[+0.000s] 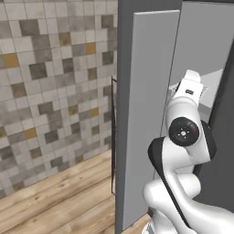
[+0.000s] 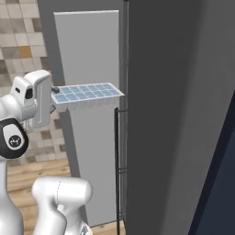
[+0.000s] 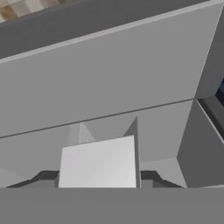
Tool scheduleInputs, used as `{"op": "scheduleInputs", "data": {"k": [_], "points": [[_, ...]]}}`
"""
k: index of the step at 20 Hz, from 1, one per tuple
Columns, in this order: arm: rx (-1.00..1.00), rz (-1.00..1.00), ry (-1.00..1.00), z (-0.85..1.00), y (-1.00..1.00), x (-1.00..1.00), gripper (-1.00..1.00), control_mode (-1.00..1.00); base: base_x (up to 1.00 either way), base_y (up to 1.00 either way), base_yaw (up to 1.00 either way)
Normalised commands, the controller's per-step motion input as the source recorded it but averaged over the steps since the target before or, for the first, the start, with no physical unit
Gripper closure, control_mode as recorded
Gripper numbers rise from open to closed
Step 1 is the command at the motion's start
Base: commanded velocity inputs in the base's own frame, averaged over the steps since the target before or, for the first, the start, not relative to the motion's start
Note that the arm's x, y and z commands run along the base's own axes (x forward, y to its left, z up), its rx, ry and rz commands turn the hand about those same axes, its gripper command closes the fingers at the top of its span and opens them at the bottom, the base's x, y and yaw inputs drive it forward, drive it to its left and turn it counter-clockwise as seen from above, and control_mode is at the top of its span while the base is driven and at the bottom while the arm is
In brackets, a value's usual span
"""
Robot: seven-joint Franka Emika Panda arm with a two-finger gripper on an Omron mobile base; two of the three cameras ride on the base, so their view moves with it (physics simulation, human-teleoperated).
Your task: The ice cube tray has been filled with water. Take the tray and place it in the freezer to make ice. Close the freezer door after placing the tray.
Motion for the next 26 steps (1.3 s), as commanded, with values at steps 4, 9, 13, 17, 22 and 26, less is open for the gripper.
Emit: {"op": "scheduleInputs", "data": {"k": [4,9,13,17,22,26], "points": [[0.0,0.0,0.0,0.0,0.0,0.0,1.0,1.0,0.0,0.0,-0.18],[0.0,0.0,0.0,0.0,0.0,0.0,1.0,1.0,0.0,0.0,-0.23],[0.0,0.0,0.0,0.0,0.0,0.0,1.0,1.0,0.0,0.01,-0.25],[0.0,0.0,0.0,0.0,0.0,0.0,1.0,1.0,-0.07,0.06,-0.25],[0.0,0.0,0.0,0.0,0.0,0.0,1.0,1.0,-0.26,0.08,-0.24],[0.0,0.0,0.0,0.0,0.0,0.0,1.0,1.0,-0.25,0.11,-0.21]]}}
